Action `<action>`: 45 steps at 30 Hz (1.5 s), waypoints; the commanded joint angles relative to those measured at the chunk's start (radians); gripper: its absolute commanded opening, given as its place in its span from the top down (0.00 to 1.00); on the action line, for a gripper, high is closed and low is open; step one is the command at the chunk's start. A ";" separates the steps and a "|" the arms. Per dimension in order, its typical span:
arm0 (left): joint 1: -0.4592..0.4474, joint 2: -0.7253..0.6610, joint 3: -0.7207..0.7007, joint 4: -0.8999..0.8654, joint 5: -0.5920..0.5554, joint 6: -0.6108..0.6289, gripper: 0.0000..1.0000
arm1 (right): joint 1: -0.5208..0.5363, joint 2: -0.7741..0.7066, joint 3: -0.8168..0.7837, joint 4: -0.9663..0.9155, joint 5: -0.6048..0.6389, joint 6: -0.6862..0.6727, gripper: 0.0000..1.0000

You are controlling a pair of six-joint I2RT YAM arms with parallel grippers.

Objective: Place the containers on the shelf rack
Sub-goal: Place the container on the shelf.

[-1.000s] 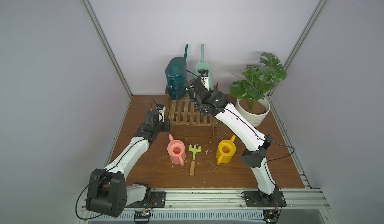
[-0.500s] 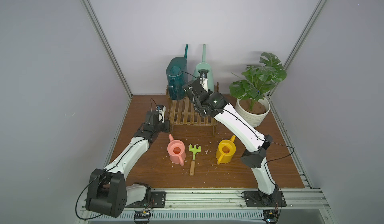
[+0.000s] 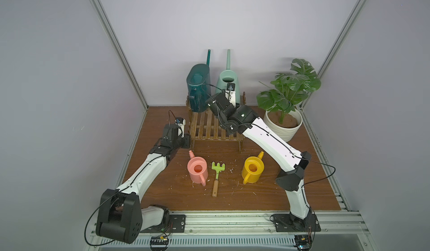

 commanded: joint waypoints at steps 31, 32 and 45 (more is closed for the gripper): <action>-0.019 -0.086 0.038 -0.101 0.031 0.072 0.34 | 0.010 -0.279 -0.346 0.197 -0.063 0.011 0.45; -0.017 -0.096 0.038 -0.110 0.031 0.083 0.32 | 0.009 -0.297 -0.371 0.209 -0.064 0.011 0.45; 0.044 -0.294 0.053 -0.270 0.055 0.158 0.23 | 0.011 -0.635 -0.851 0.532 -0.140 -0.134 0.22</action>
